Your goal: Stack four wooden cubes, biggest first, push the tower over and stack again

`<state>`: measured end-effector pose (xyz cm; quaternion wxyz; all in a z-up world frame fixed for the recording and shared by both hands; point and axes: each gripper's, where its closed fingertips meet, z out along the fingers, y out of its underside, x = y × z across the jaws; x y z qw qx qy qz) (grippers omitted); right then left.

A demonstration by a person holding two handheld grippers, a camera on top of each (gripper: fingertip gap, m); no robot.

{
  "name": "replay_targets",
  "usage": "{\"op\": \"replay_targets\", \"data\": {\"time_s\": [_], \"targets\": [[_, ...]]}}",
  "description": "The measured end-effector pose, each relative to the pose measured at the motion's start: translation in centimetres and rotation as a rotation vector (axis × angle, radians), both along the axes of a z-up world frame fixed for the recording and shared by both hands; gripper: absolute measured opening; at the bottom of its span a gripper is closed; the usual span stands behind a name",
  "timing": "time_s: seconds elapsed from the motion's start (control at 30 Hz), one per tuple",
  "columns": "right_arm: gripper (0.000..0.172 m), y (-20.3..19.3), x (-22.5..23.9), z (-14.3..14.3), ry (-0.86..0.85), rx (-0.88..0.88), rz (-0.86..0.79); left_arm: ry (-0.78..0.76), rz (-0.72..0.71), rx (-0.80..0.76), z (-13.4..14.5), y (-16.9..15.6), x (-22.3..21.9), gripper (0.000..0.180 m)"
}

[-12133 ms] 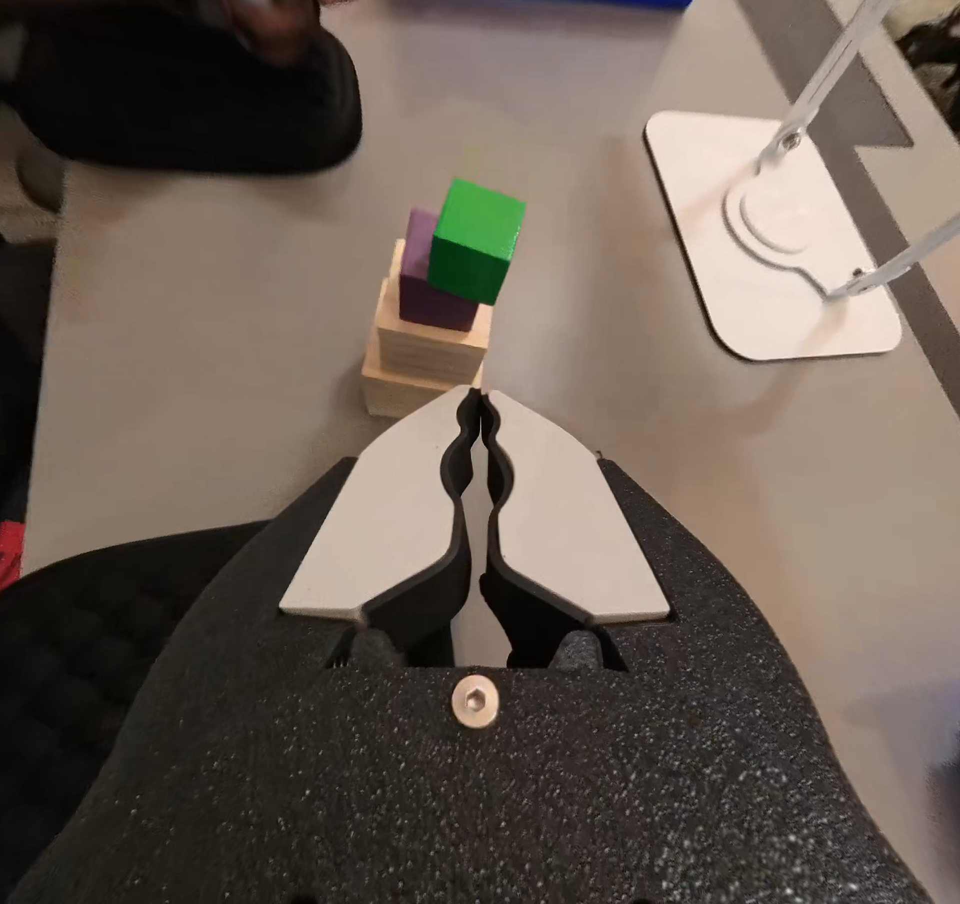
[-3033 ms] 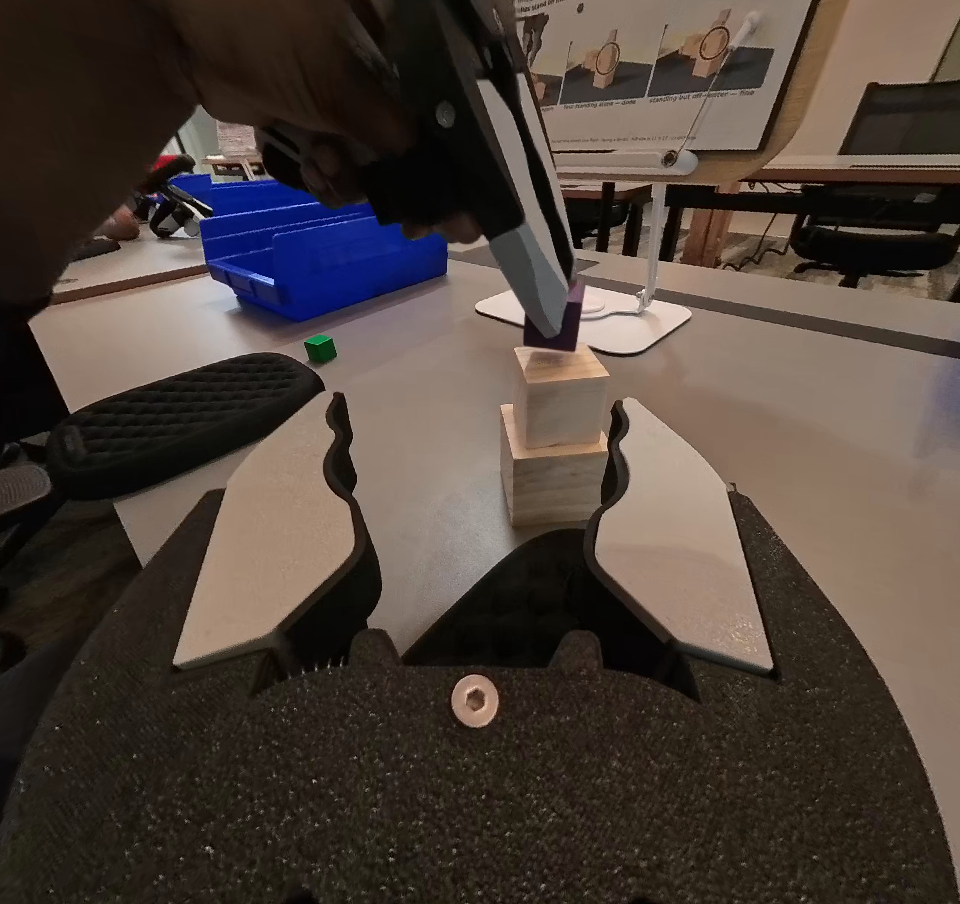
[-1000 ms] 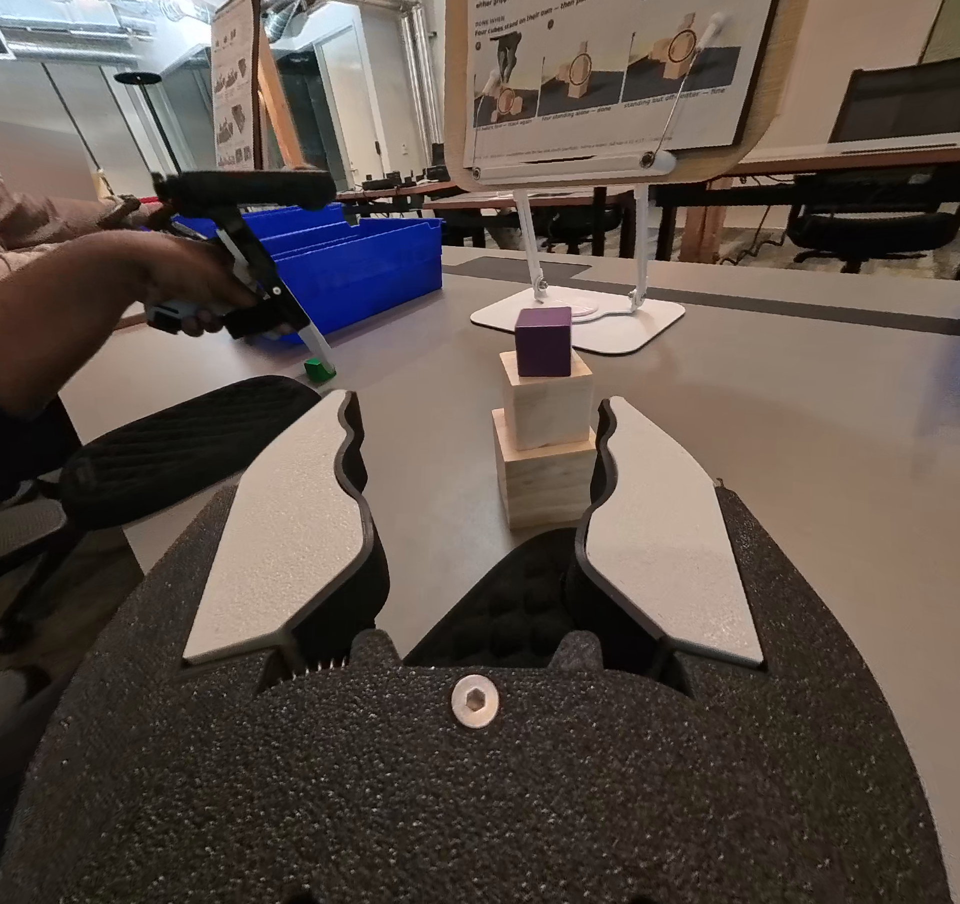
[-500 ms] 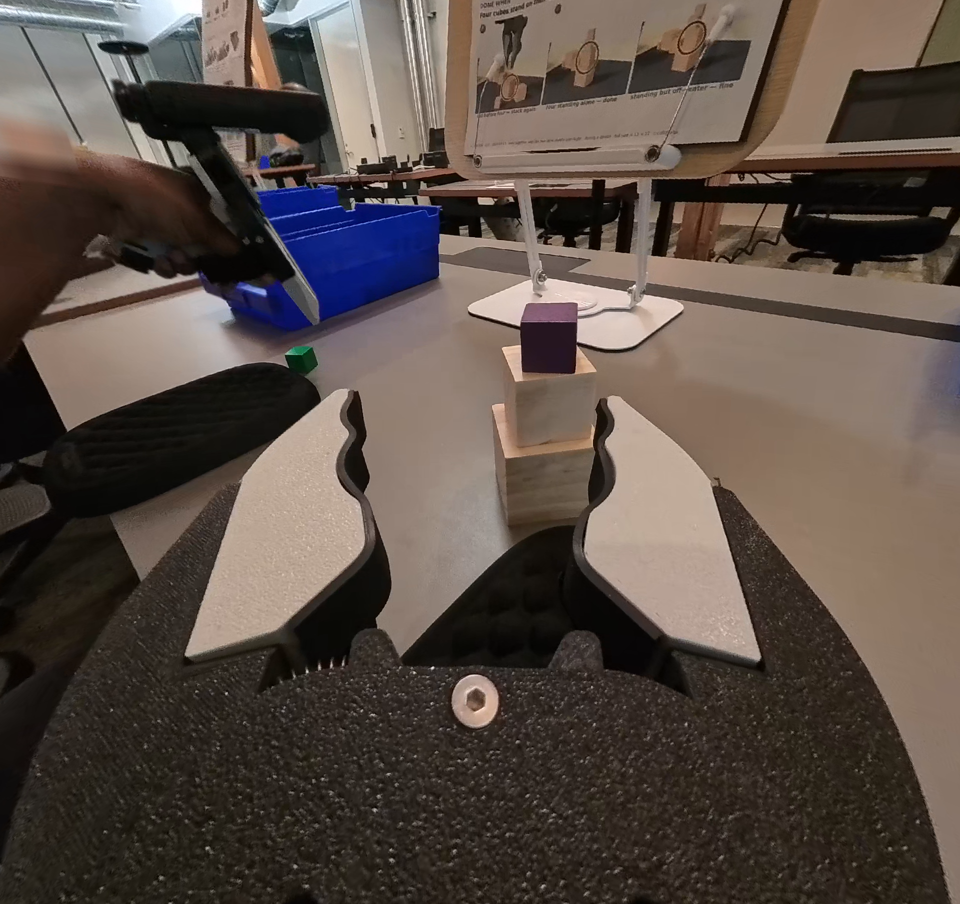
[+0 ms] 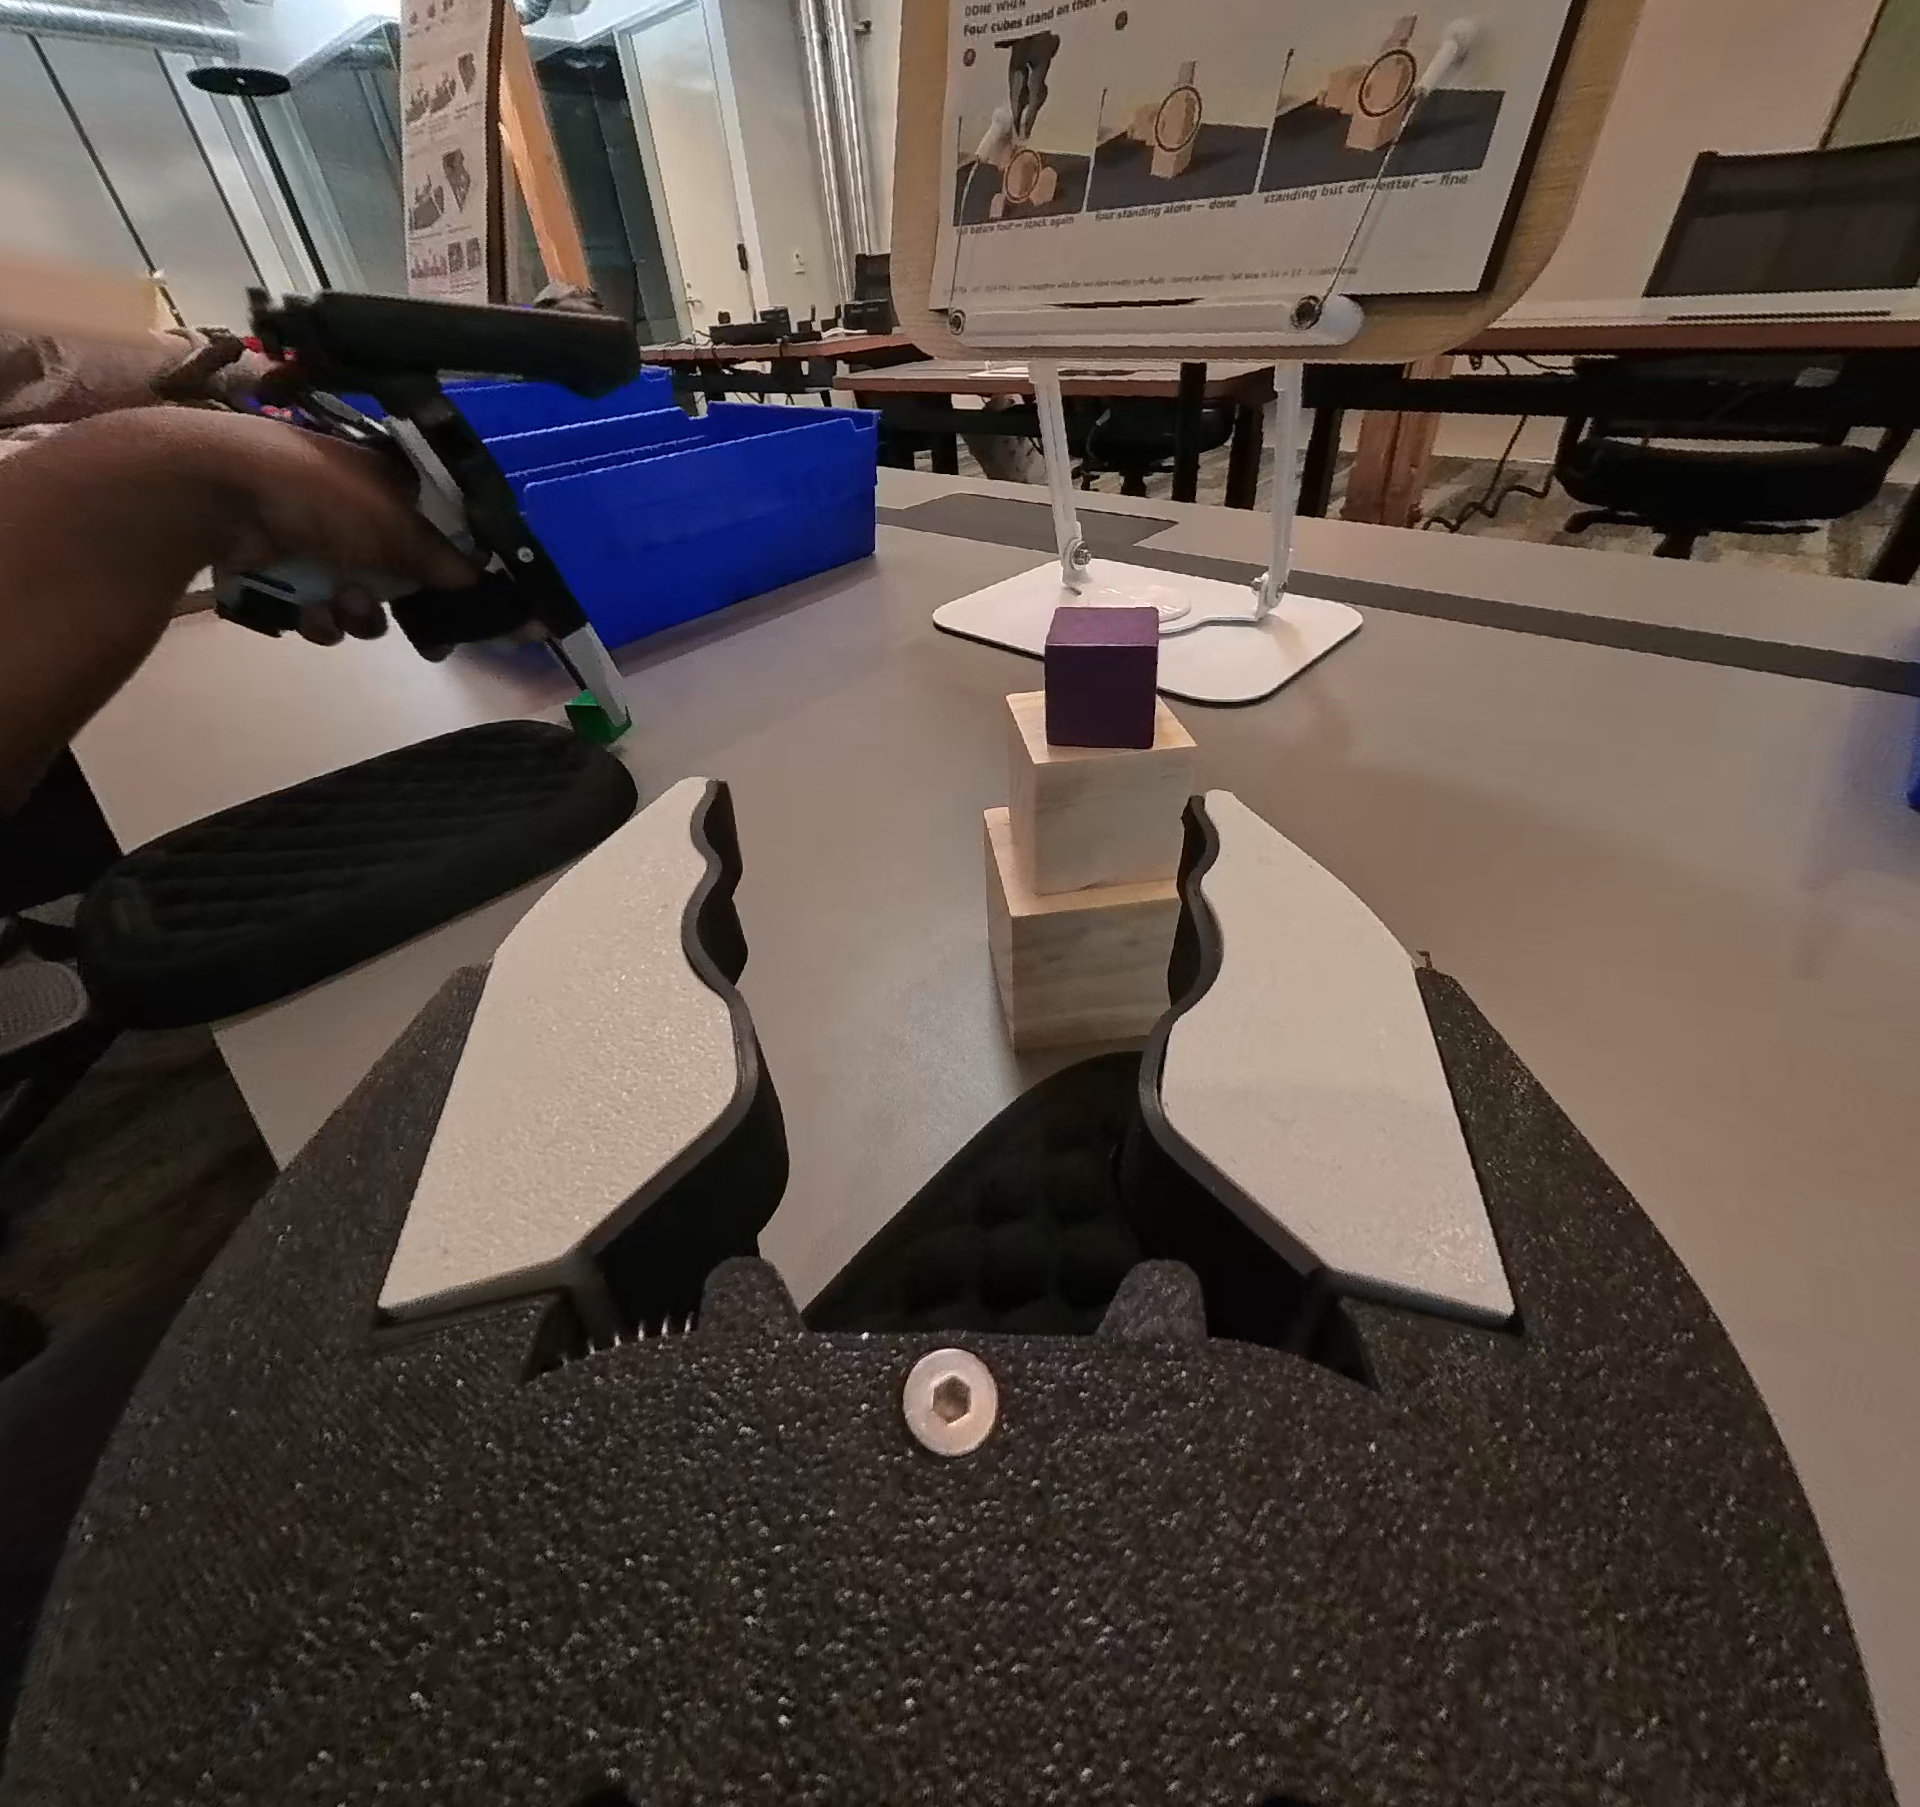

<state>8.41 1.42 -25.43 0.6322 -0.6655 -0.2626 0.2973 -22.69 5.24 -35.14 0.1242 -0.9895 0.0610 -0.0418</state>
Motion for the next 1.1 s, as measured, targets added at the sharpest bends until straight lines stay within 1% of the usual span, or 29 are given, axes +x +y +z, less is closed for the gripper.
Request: {"op": "replay_targets", "data": {"time_s": [0.1,0.2,0.27,0.37,0.47,0.57,0.67,0.77,0.83,0.9,0.97,1.1], "targets": [[0.08,0.0,0.0,0.0,0.0,0.0,-0.001,-0.008,-0.017,-0.02,-0.2,-0.2,0.2,0.025],[0.079,0.0,0.0,0.0,-0.003,0.0,-0.002,-0.031,-0.069,-0.024,0.1,-0.2,0.8,0.023],[0.078,0.0,0.0,0.0,-0.004,0.0,-0.001,-0.063,-0.129,-0.004,1.2,0.1,2.0,0.023],[0.078,0.0,-0.1,-0.1,-0.007,-0.001,-0.001,-0.058,-0.242,0.013,3.6,0.8,4.2,0.023],[0.077,0.0,-0.1,-0.1,-0.011,0.0,-0.001,-0.052,-0.382,0.049,6.6,1.8,7.7,0.023],[0.077,0.0,-0.1,-0.1,-0.015,-0.002,0.001,-0.044,-0.534,0.07,9.6,2.7,12.4,0.023],[0.076,0.0,-0.2,-0.1,-0.013,-0.003,0.003,-0.032,-0.682,0.1,12.5,3.5,18.0,0.023],[0.076,0.1,-0.1,-0.1,-0.009,-0.008,0.005,-0.004,-0.812,0.116,14.4,3.9,23.4,0.023],[0.076,0.1,-0.1,-0.1,-0.004,-0.01,0.007,0.007,-0.888,0.102,15.0,3.6,26.5,0.023],[0.076,0.0,-0.1,-0.1,0.0,-0.009,0.007,0.033,-0.934,0.079,14.9,3.4,28.6,0.023],[0.076,0.0,0.0,-0.1,0.003,-0.011,0.009,0.061,-0.966,0.052,14.4,3.1,30.0,0.023],[0.076,0.0,0.0,0.0,0.008,-0.011,0.011,0.124,-0.996,-0.005,12.5,2.9,30.8,0.023]]}}
